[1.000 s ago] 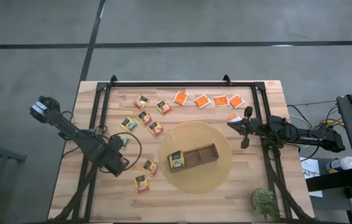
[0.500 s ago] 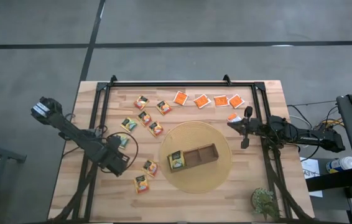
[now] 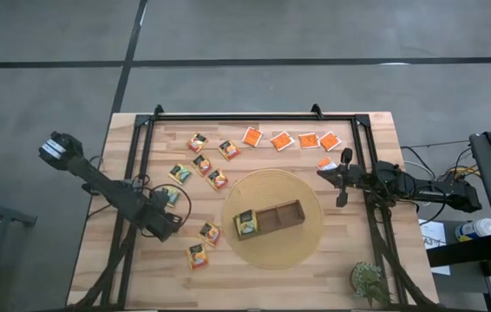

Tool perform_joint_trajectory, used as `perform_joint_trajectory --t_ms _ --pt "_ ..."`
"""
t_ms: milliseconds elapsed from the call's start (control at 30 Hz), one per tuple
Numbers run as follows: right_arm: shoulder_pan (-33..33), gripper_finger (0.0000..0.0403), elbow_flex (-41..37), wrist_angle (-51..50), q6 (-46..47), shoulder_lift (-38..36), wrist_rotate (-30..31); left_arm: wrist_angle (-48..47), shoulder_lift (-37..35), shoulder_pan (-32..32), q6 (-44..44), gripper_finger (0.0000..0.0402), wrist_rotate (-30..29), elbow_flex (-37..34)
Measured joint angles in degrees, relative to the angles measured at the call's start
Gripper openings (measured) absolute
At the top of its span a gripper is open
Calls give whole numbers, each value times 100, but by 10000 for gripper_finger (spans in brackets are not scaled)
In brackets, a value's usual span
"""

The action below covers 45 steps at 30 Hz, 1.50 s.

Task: Pick & Place Tea
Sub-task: Put the green tea bag into the left section of the wooden organizer

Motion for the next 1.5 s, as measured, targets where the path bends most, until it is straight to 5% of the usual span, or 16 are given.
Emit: perform_joint_trajectory --t_ms 333,633,833,1067,1267,1500 --pt "0 9 1 0 0 4 0 74 20 8 933 16 76 465" --pt "0 9 -1 0 0 -2 0 50 103 10 2576 5 -2032 1846" --pt "-1 8 1 0 0 -2 1 102 769 54 4309 5 -3527 3136" --pt "-2 8 -1 2 0 -4 0 -87 2476 322 6213 5 -3868 4934" --pt "0 9 -1 0 0 0 2 -1417 3945 388 6496 5 -4511 6850" --pt "-1 9 -1 0 0 0 2 -1999 5107 429 7102 5 -4501 8340"
